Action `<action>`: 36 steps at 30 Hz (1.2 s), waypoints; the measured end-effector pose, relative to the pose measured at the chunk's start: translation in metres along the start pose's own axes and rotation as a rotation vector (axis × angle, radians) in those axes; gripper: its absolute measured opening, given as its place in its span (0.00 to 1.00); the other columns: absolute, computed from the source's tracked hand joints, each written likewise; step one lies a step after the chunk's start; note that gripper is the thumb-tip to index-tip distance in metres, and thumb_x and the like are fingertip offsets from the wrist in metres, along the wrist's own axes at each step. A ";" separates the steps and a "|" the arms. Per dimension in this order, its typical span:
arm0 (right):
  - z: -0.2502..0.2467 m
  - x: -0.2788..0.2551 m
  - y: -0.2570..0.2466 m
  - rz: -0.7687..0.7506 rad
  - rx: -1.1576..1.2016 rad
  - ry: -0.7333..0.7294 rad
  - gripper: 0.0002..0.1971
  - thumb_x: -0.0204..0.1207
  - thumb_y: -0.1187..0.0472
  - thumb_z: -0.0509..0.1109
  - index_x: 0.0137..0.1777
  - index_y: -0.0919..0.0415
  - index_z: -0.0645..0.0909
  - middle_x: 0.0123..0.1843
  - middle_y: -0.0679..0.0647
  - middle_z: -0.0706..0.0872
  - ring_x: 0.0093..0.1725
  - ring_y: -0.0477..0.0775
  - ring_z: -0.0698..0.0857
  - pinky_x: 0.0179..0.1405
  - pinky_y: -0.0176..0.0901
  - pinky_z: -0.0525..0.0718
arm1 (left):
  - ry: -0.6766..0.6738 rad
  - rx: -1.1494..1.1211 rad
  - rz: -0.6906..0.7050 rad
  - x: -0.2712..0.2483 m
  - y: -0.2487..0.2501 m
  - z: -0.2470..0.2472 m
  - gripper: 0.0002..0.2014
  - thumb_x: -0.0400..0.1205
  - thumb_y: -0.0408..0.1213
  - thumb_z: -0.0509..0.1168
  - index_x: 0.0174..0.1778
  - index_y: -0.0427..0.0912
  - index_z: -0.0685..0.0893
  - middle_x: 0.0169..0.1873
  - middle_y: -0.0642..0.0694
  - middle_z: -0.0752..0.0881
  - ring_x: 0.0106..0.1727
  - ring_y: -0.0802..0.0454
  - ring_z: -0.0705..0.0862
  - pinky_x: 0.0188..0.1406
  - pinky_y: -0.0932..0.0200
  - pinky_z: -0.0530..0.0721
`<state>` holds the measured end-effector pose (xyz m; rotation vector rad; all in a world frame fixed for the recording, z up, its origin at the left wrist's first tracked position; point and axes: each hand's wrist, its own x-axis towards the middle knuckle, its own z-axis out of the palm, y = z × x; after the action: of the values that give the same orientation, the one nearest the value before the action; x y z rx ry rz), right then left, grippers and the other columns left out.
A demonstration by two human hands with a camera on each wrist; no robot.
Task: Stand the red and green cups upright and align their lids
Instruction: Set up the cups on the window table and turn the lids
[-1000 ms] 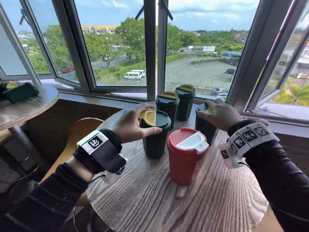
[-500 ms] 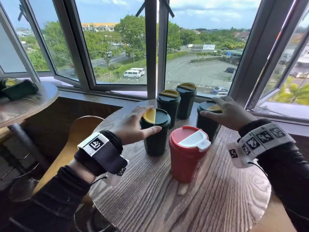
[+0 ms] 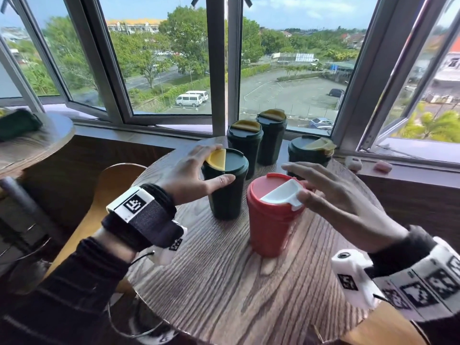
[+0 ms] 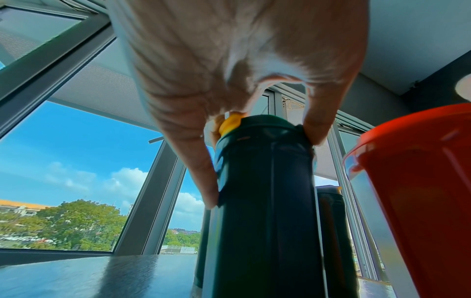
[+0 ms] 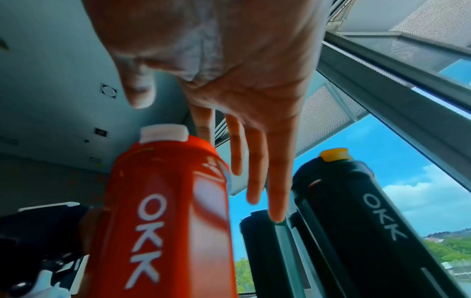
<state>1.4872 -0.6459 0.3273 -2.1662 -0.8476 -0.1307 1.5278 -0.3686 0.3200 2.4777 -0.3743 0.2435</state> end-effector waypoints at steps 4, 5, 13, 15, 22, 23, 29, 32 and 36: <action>0.013 -0.008 0.000 -0.030 -0.111 -0.086 0.38 0.65 0.38 0.73 0.75 0.38 0.66 0.76 0.37 0.64 0.70 0.36 0.72 0.56 0.28 0.82 | 0.002 -0.008 0.003 -0.001 0.000 -0.002 0.39 0.67 0.61 0.66 0.75 0.52 0.67 0.70 0.52 0.72 0.67 0.60 0.70 0.65 0.63 0.66; 0.016 -0.008 0.003 -0.026 -0.118 -0.068 0.38 0.63 0.43 0.77 0.74 0.39 0.67 0.76 0.39 0.63 0.69 0.37 0.73 0.55 0.27 0.83 | -0.005 0.000 0.004 -0.001 -0.001 -0.002 0.40 0.67 0.61 0.68 0.75 0.53 0.67 0.71 0.52 0.72 0.67 0.60 0.70 0.66 0.62 0.67; 0.024 -0.006 0.001 -0.030 -0.028 0.017 0.32 0.64 0.57 0.81 0.67 0.45 0.73 0.64 0.45 0.71 0.58 0.46 0.80 0.41 0.33 0.88 | 0.039 -0.065 -0.007 0.000 -0.006 0.010 0.50 0.52 0.68 0.68 0.72 0.53 0.68 0.68 0.49 0.77 0.65 0.50 0.78 0.68 0.51 0.76; 0.024 -0.005 -0.001 -0.033 -0.068 0.027 0.32 0.63 0.49 0.81 0.66 0.46 0.73 0.63 0.44 0.71 0.57 0.44 0.80 0.40 0.31 0.88 | 0.032 -0.064 -0.002 0.002 -0.006 0.008 0.50 0.52 0.67 0.68 0.72 0.53 0.68 0.68 0.49 0.78 0.65 0.49 0.78 0.68 0.50 0.75; 0.034 0.004 -0.008 -0.053 -0.230 0.084 0.37 0.58 0.37 0.78 0.62 0.56 0.73 0.57 0.50 0.73 0.49 0.37 0.79 0.49 0.13 0.72 | 0.033 -0.082 0.064 0.006 -0.012 0.007 0.49 0.53 0.65 0.68 0.72 0.50 0.69 0.68 0.49 0.78 0.68 0.52 0.76 0.69 0.58 0.71; 0.036 0.005 -0.010 -0.041 -0.242 0.088 0.38 0.58 0.34 0.76 0.62 0.55 0.73 0.57 0.50 0.72 0.48 0.39 0.79 0.48 0.16 0.74 | 0.034 -0.088 0.066 0.007 -0.013 0.008 0.49 0.54 0.65 0.68 0.72 0.50 0.70 0.68 0.49 0.78 0.68 0.52 0.77 0.68 0.59 0.71; 0.035 0.009 -0.019 0.022 -0.290 0.036 0.40 0.53 0.31 0.74 0.60 0.51 0.66 0.57 0.48 0.70 0.47 0.42 0.79 0.47 0.30 0.80 | 0.025 -0.132 0.071 0.006 -0.018 0.011 0.48 0.55 0.65 0.70 0.73 0.53 0.68 0.68 0.50 0.77 0.65 0.52 0.77 0.67 0.55 0.75; 0.033 0.013 -0.018 0.016 -0.248 -0.010 0.38 0.55 0.44 0.83 0.62 0.53 0.67 0.56 0.47 0.74 0.50 0.37 0.78 0.45 0.18 0.73 | -0.007 -0.159 0.072 0.007 -0.020 0.009 0.46 0.61 0.54 0.79 0.74 0.50 0.66 0.70 0.50 0.75 0.67 0.56 0.74 0.67 0.62 0.69; 0.037 0.016 -0.016 0.001 -0.262 -0.017 0.45 0.57 0.47 0.83 0.73 0.57 0.67 0.60 0.47 0.76 0.52 0.37 0.78 0.52 0.16 0.71 | -0.030 -0.169 0.094 0.009 -0.023 0.007 0.43 0.66 0.40 0.80 0.75 0.47 0.65 0.72 0.48 0.73 0.69 0.57 0.71 0.68 0.65 0.65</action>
<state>1.4834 -0.6034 0.3180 -2.4139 -0.8795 -0.2345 1.5448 -0.3570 0.3038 2.3027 -0.5040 0.2040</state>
